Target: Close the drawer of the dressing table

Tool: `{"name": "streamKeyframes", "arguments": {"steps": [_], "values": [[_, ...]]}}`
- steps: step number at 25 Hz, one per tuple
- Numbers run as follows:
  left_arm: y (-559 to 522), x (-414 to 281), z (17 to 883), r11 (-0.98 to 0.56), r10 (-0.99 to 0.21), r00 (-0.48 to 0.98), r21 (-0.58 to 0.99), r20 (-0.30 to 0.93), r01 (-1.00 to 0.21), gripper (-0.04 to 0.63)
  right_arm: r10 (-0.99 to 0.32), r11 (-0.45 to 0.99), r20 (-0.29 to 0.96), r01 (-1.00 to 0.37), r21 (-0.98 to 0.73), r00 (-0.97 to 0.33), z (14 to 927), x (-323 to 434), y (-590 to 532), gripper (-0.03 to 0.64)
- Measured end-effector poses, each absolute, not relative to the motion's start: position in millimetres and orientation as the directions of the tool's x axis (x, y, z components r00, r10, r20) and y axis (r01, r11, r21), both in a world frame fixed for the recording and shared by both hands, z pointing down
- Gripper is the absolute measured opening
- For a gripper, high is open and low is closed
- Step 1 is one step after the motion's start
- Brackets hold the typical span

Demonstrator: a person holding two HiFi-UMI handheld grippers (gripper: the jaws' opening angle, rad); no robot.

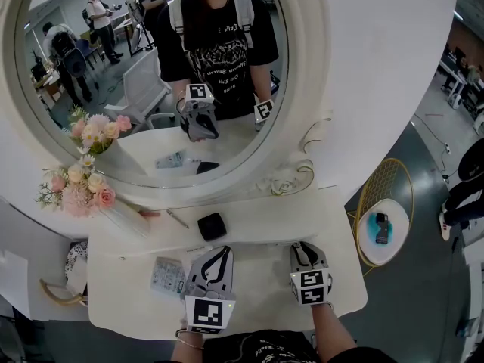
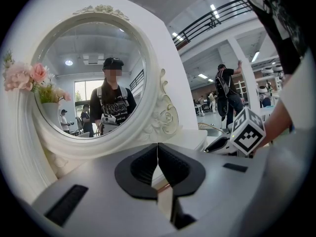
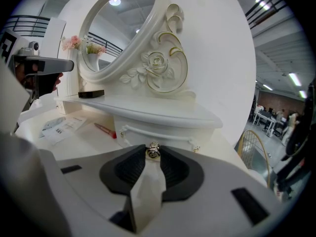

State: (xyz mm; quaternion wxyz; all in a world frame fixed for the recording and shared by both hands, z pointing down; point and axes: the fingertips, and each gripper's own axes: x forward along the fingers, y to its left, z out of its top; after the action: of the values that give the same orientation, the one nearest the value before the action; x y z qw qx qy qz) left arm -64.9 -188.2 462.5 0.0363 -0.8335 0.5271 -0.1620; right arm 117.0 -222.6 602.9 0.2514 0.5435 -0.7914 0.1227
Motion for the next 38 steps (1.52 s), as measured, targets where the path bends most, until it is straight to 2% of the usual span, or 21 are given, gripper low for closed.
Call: {"name": "streamKeyframes", "arguments": {"steps": [38], "values": [[-188.4, -69.2, 458.4, -0.416, -0.9, 0.367, -0.21, 0.236, -0.885, 0.017, -0.799, 0.382, 0.528, -0.921, 0.076, -0.288, 602.9, 117.1, -228.7, 0.101]]}}
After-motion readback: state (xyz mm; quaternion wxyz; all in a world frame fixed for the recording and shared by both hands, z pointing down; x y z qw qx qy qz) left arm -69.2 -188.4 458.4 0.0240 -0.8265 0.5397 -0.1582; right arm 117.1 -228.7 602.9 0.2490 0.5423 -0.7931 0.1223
